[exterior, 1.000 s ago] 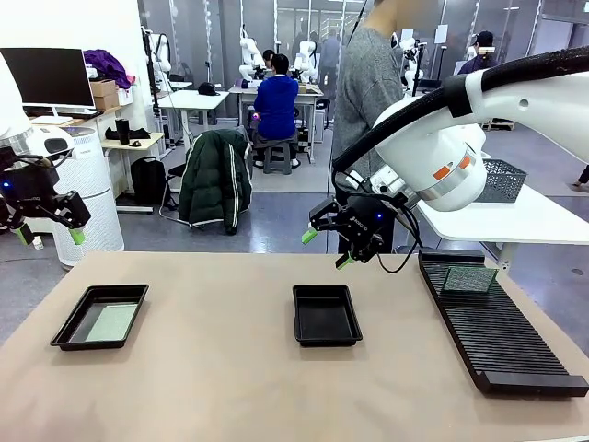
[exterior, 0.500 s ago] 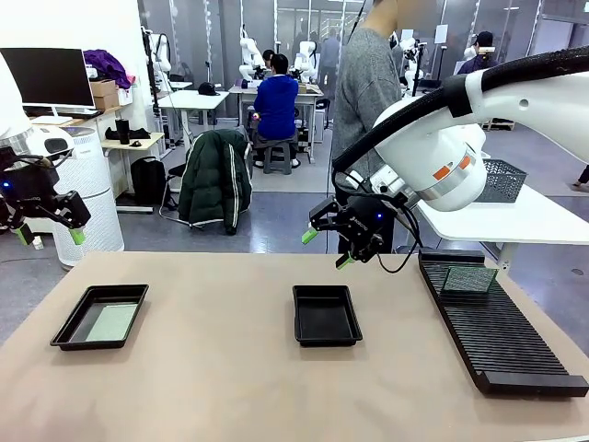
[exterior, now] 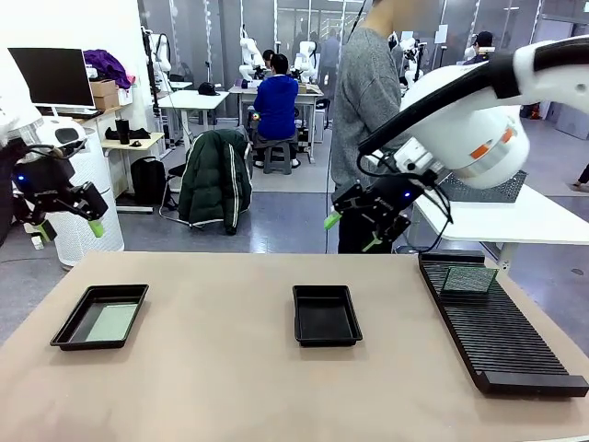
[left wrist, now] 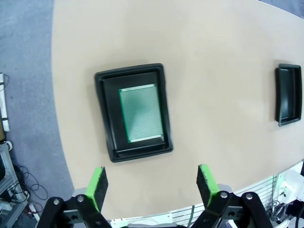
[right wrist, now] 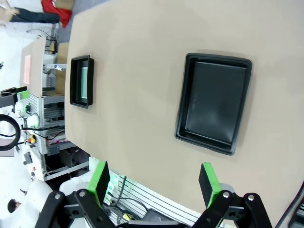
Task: Inspect and transfer BCBs to ESD trays.
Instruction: Pick up the Blank PCB from the PCB Rack and place it in the right ESD tray.
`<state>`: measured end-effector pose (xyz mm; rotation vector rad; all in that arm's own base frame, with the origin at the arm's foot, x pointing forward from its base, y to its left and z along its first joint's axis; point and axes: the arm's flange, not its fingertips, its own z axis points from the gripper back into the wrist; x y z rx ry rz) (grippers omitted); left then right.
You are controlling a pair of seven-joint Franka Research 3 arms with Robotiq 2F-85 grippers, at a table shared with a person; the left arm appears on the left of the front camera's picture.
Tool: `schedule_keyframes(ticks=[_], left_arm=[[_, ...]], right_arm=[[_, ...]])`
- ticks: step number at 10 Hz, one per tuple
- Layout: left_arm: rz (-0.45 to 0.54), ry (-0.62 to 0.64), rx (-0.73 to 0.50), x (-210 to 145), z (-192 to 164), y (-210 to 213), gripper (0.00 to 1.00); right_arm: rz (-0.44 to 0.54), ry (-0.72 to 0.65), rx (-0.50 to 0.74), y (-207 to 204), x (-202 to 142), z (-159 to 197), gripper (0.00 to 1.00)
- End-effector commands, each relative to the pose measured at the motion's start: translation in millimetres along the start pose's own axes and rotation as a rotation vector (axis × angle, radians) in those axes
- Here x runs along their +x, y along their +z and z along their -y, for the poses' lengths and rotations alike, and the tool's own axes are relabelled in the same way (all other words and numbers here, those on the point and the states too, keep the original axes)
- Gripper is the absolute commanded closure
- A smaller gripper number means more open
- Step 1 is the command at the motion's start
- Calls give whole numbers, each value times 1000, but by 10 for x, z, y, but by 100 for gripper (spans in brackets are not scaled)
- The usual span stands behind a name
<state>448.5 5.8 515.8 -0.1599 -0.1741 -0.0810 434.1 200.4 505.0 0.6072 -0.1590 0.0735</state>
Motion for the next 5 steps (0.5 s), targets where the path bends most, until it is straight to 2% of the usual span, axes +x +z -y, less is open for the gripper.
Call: schedule_keyframes(ticks=[1,5], left_arm=[[-20,-23,-60,18,38,78,0],[-27,-22,-67,44,145,132,0]], right_arm=[[-12,8,-46,195,-117,70,0],[23,53,-100,551,-235,135,0]])
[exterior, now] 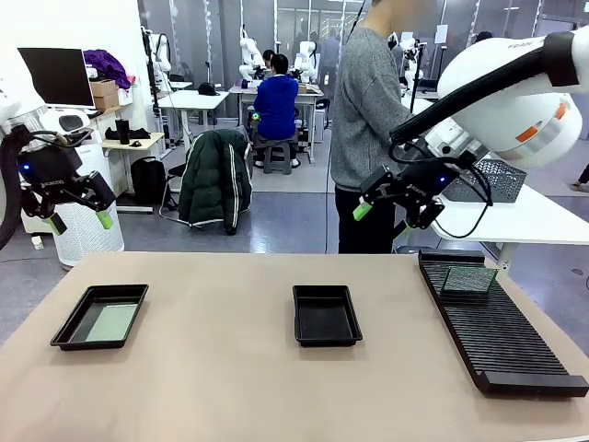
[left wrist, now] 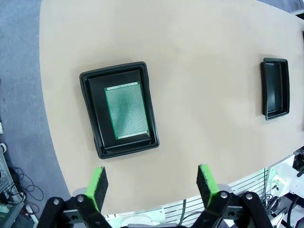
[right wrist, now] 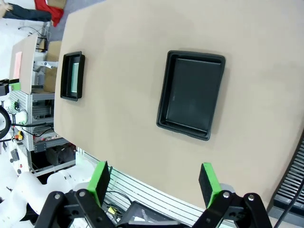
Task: Inspect and transfer BCBs to ESD trays.
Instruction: Pick up the Blank PCB from the PCB Rack and place it in the right ESD tray.
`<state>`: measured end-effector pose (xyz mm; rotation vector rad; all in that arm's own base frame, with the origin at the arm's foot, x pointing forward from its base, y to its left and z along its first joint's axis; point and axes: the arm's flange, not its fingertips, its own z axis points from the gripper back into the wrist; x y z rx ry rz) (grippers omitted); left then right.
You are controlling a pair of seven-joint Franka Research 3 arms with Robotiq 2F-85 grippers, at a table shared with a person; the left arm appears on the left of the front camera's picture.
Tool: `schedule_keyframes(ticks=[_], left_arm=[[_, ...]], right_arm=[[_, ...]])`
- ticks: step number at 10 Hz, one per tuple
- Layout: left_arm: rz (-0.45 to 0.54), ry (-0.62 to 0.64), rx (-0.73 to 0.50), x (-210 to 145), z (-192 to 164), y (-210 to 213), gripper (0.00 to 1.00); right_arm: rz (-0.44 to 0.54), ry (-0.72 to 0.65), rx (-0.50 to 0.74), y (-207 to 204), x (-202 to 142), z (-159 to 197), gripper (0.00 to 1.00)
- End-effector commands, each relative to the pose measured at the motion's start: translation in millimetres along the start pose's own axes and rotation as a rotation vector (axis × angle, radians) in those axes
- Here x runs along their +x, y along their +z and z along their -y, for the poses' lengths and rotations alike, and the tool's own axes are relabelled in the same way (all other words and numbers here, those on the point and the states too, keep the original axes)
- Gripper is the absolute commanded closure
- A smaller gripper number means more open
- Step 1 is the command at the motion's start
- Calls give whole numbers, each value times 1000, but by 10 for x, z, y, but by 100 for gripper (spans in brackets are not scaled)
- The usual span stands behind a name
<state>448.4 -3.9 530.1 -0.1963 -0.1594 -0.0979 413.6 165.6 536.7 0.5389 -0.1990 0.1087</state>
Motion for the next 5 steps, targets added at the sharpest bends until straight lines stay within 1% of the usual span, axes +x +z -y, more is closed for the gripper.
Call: schedule_keyframes(ticks=[1,3,5], left_arm=[[-10,-11,-29,8,57,24,0],[-10,-18,-30,4,153,42,0],[-14,-22,-36,9,276,33,0]], right_arm=[[12,22,-51,172,-120,78,0],[24,59,-91,391,-191,167,0],[0,126,-150,622,-218,281,0]])
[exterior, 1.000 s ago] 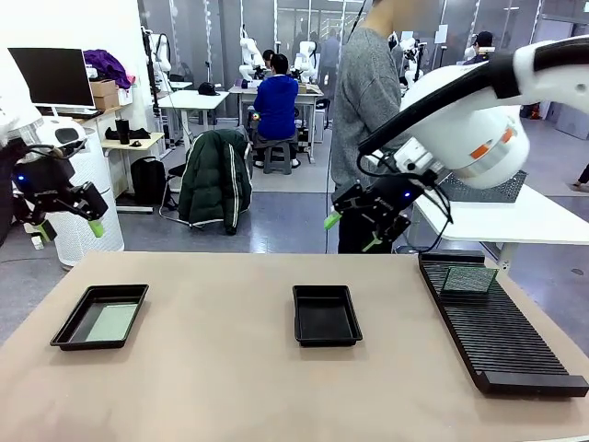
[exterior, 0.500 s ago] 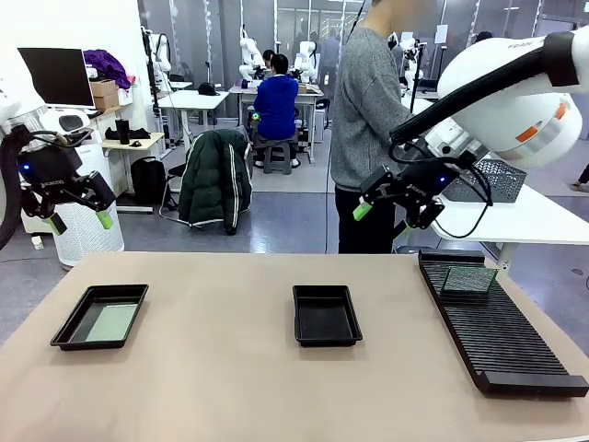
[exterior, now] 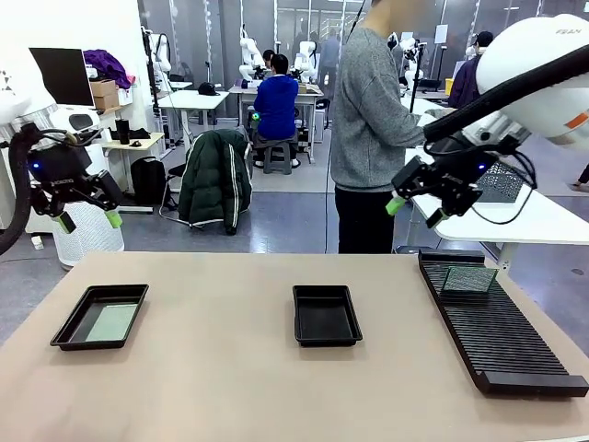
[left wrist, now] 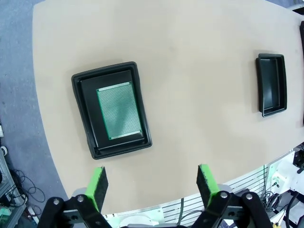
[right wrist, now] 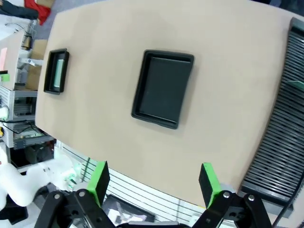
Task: Inspect and transfer BCBs to ESD trays.
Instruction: Pick up the Blank PCB from the PCB Rack and place it in the right ESD tray.
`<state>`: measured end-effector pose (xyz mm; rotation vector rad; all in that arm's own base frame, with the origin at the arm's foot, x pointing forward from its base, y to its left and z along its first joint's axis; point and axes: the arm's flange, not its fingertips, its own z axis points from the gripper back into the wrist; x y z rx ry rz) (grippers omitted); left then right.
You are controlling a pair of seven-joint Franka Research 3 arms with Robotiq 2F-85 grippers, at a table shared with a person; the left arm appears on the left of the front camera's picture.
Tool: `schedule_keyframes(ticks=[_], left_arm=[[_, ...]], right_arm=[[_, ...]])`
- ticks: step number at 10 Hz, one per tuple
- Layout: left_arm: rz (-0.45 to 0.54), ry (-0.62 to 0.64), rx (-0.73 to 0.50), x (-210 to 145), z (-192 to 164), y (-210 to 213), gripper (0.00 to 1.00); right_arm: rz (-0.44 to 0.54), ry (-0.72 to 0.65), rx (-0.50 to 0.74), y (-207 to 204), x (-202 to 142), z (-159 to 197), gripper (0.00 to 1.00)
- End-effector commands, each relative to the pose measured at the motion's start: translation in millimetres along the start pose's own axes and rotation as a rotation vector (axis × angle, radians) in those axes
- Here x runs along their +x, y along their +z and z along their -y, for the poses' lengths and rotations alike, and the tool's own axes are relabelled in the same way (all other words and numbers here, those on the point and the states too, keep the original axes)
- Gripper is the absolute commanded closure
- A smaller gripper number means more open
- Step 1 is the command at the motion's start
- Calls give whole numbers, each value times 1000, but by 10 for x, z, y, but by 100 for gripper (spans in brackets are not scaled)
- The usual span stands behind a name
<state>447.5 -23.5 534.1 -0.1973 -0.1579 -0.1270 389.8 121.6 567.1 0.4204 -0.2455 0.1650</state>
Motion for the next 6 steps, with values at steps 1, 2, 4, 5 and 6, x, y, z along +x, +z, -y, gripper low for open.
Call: schedule_keyframes(ticks=[1,2,4,5,6], left_arm=[[-5,8,-39,-4,153,14,0],[2,5,-46,-8,234,7,0],[13,4,-73,-13,410,-43,0],[13,11,-83,-1,504,-97,0],[17,17,-93,7,573,-145,0]], right_arm=[[-24,113,-84,215,-35,193,0],[-31,150,-112,307,-19,285,0],[-44,256,-172,450,-3,431,0],[-58,321,-203,515,30,534,0],[-58,390,-240,551,51,610,0]])
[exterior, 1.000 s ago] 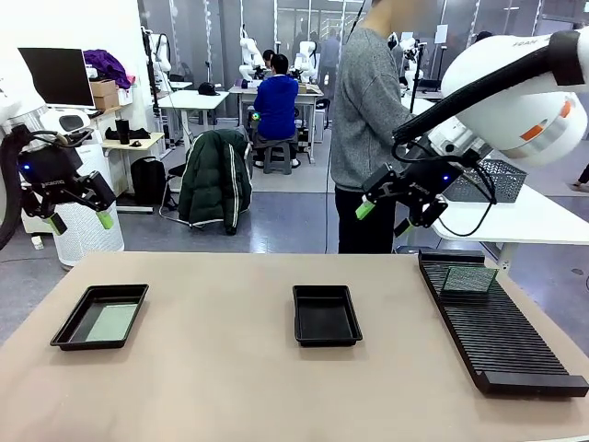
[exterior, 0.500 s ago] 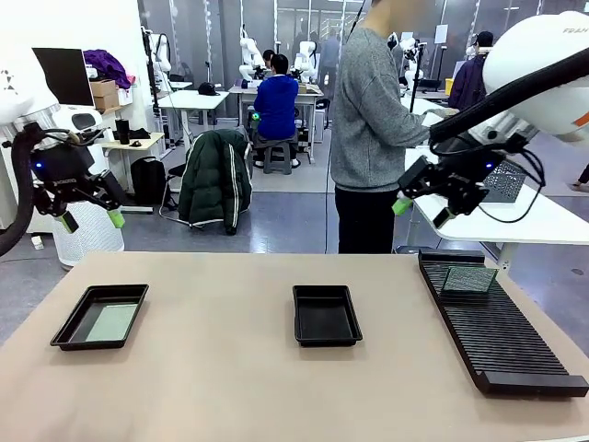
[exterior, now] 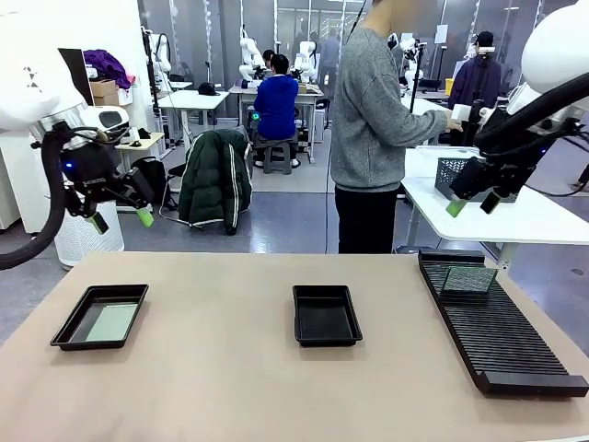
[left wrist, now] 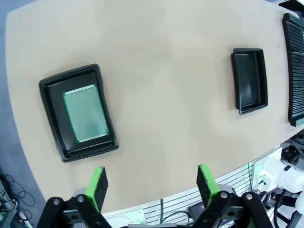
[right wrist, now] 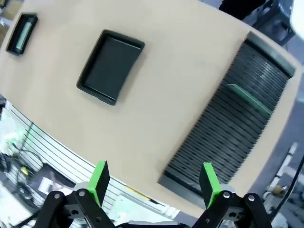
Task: Inspect and transfer BCBs to ESD trays.
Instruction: Pick up the Blank PCB from the PCB Rack and place it in the right ESD tray.
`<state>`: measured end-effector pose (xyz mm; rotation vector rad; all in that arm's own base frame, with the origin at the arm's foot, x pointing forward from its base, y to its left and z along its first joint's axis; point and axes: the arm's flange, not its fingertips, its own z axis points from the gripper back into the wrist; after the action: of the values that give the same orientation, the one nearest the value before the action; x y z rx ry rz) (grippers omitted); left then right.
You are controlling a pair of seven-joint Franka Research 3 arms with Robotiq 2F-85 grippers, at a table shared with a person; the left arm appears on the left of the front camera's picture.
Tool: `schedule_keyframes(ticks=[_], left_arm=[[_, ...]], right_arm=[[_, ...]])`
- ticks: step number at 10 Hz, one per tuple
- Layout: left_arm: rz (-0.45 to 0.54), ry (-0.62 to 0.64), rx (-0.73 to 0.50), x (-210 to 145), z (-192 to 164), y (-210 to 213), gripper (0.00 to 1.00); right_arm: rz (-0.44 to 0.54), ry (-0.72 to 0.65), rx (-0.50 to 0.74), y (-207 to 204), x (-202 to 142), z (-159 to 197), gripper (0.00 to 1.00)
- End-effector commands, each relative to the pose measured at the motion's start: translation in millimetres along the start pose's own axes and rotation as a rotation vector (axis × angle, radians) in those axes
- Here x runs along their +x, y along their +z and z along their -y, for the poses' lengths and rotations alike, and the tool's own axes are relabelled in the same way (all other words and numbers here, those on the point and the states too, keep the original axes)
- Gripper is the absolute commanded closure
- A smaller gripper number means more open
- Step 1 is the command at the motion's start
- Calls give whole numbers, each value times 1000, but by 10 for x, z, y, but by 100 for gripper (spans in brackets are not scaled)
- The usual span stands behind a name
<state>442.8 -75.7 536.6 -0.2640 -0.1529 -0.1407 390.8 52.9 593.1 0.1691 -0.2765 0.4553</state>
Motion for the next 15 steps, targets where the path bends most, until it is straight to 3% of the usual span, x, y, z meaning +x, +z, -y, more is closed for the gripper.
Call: schedule_keyframes(ticks=[1,4,7,11,12,15], left_arm=[[23,31,-42,-11,98,-125,0],[25,45,-83,-19,230,-272,0],[24,57,-86,15,388,-388,0],[24,77,-89,112,462,-439,0],[23,80,-92,142,449,-439,0],[13,52,-67,83,436,-419,0]], right_arm=[[-3,144,-55,35,8,176,0],[-68,407,-145,117,-21,302,0],[-226,762,-139,171,-16,462,0],[-220,1118,-54,206,-83,806,0],[-208,1166,-69,173,-89,865,0],[-226,1109,-68,193,-120,783,0]])
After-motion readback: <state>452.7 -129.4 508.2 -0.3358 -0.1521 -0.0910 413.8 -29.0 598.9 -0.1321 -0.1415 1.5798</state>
